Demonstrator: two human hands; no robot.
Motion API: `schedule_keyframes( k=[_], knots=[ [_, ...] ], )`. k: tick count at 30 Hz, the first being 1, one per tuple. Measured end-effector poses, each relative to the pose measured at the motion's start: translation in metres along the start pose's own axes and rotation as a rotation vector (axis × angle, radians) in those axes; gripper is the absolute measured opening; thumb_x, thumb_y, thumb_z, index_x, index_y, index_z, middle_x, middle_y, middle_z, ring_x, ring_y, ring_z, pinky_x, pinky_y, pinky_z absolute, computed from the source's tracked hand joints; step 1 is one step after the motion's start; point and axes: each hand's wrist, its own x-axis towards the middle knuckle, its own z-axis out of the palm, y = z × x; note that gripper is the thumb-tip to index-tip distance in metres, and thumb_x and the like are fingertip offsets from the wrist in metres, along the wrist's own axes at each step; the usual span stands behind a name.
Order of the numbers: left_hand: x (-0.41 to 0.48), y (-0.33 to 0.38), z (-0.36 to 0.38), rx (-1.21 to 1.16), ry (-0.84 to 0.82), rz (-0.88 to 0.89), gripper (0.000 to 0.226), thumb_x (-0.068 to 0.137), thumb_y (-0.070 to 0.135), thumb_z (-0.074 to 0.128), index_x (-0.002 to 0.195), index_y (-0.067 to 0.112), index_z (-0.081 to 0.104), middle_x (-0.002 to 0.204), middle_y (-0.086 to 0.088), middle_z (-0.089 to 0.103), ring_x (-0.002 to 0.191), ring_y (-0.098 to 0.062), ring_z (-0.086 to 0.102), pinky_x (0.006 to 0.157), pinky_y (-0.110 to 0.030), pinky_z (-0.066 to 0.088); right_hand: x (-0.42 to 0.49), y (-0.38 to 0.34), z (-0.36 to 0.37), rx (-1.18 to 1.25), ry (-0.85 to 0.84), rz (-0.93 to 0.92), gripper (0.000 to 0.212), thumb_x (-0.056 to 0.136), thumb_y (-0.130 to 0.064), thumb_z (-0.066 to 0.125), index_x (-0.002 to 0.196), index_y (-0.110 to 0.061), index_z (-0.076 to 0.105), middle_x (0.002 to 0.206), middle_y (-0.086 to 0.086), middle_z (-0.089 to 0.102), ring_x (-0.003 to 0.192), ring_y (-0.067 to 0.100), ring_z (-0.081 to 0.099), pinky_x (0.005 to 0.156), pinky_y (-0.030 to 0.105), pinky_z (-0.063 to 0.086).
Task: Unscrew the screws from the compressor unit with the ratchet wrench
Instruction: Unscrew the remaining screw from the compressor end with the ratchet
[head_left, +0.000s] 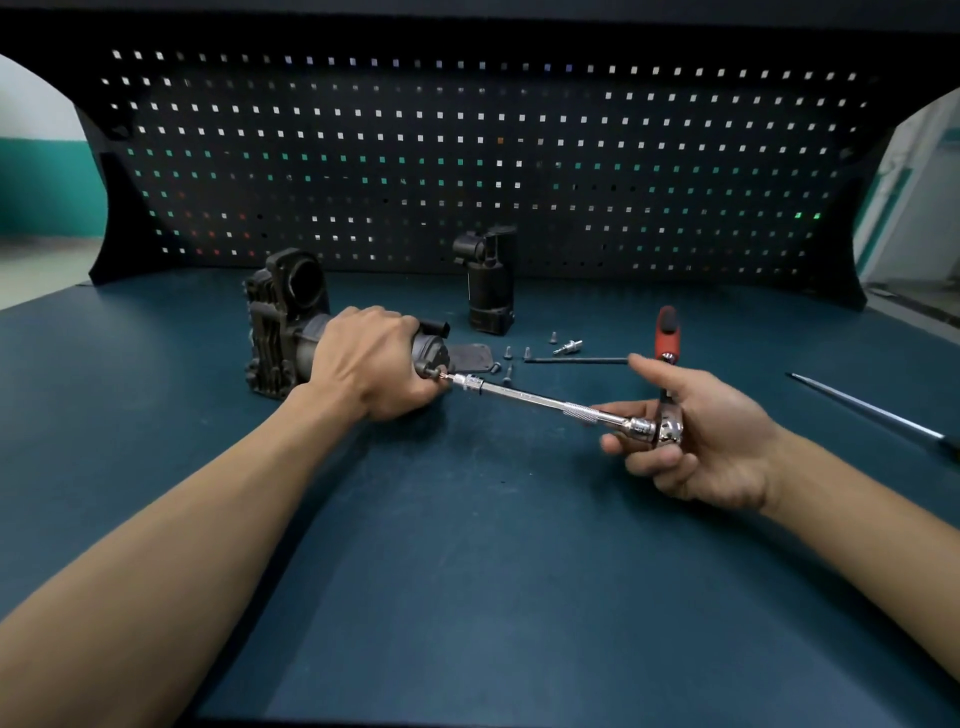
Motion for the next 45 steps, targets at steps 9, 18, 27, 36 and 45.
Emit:
schedule_keyframes(
  k=[9,18,27,36,45],
  knots=[
    [0.002,0.004,0.005,0.022,-0.051,-0.051,0.051,0.067,0.074,0.041,0.077,0.025,0.051,0.081,0.002,0.064,0.083,-0.026,0.061,0.072,-0.036,0.033,-0.001,0.013,-0.004,-0.781,0.226,-0.511,0.02,0.076,-0.011,0.083,0.091,-0.022,0.078,0.075,0.007,0.07,0.052,0.019,0.057,0.047,0.021,0.043],
    [0.006,0.0,0.003,0.005,-0.215,-0.089,0.057,0.07,0.08,0.046,0.089,0.026,0.05,0.094,0.003,0.063,0.087,-0.022,0.053,0.082,-0.038,0.035,0.016,0.013,-0.032,-1.556,0.364,-1.043,0.04,0.091,-0.014,0.069,0.126,-0.032,0.061,0.099,-0.036,0.055,0.092,-0.006,0.057,0.081,0.013,0.042],
    [0.01,0.002,-0.002,0.051,-0.191,-0.088,0.059,0.065,0.079,0.044,0.078,0.023,0.055,0.081,0.002,0.063,0.073,-0.022,0.047,0.072,-0.036,0.033,0.021,0.014,-0.035,-1.517,0.393,-1.085,0.036,0.091,-0.012,0.069,0.122,-0.027,0.065,0.097,-0.036,0.056,0.09,-0.005,0.059,0.08,0.012,0.042],
    [0.004,-0.001,-0.005,0.004,-0.101,-0.028,0.052,0.062,0.077,0.047,0.073,0.027,0.054,0.078,0.002,0.068,0.074,-0.027,0.063,0.064,-0.032,0.03,0.018,0.016,-0.02,-0.901,0.305,-0.655,0.02,0.101,-0.026,0.057,0.096,-0.029,0.076,0.081,-0.004,0.072,0.061,0.006,0.056,0.052,0.016,0.043],
    [0.0,-0.001,-0.002,-0.005,-0.049,-0.014,0.058,0.06,0.077,0.044,0.074,0.023,0.061,0.078,0.001,0.069,0.077,-0.029,0.065,0.062,-0.032,0.033,0.004,0.004,-0.001,-0.076,0.087,-0.029,0.068,0.097,-0.063,0.036,0.094,-0.009,0.079,0.078,0.018,0.065,0.041,0.014,0.043,0.028,0.017,0.03]
  ],
)
